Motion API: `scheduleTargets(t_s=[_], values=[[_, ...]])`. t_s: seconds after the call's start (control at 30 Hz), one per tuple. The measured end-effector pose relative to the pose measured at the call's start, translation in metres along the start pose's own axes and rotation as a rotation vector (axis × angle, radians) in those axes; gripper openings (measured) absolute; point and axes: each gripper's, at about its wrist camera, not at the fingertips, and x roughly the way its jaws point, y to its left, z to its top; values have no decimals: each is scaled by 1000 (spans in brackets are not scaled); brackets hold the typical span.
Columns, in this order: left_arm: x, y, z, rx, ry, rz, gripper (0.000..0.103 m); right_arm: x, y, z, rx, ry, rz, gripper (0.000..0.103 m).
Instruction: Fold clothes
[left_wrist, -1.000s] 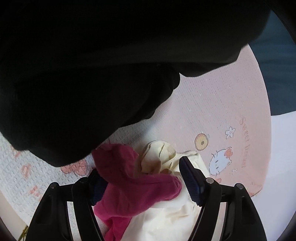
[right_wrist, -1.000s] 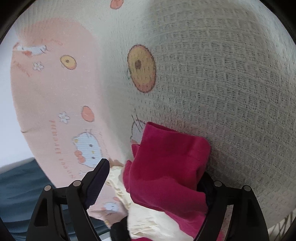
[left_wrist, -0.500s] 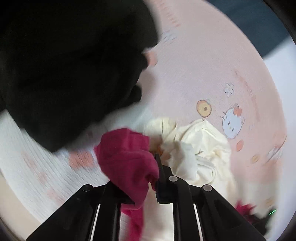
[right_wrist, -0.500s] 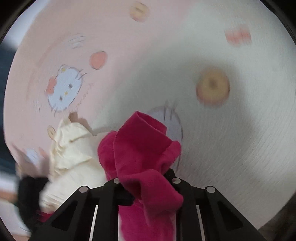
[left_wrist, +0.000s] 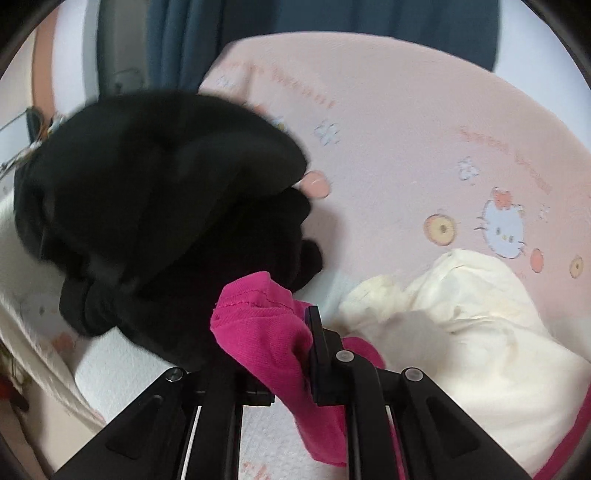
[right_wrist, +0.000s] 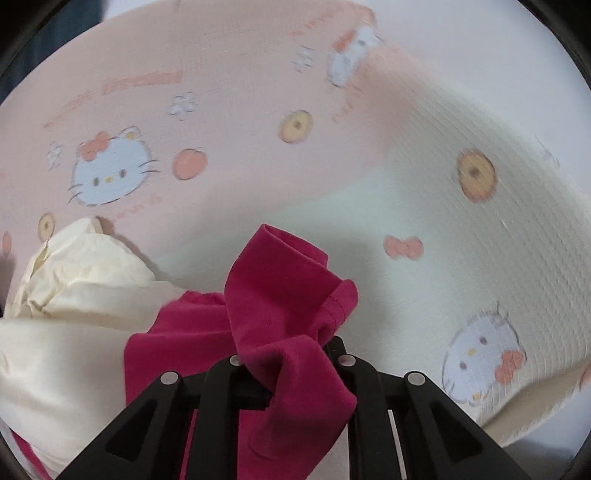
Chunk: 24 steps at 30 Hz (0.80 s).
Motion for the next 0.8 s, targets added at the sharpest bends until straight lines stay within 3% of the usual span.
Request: scheduleTargets(t_s=[0.1,0.2,0.33,0.47,0.63,0.8], values=[[17,8,-11,12,35,71,11,10,-14,-10,13,26,-60,12],[32,3,-18,12,74,49,11,20,-21,-14,22,49,-88,12],[38,-14,-22,95,68,86,11,33,-31,-20,35,79,-125,12],[44,-1,-23,35,144,65,11,35,-33,-19,-19,44,-258,12],[57,-2,-37,-4,193,13,11,45,-37,-26,-32,106,-199,12],[45,9,-29,-107,226,-82,11,47,-45,-32,18,116,-58,12]])
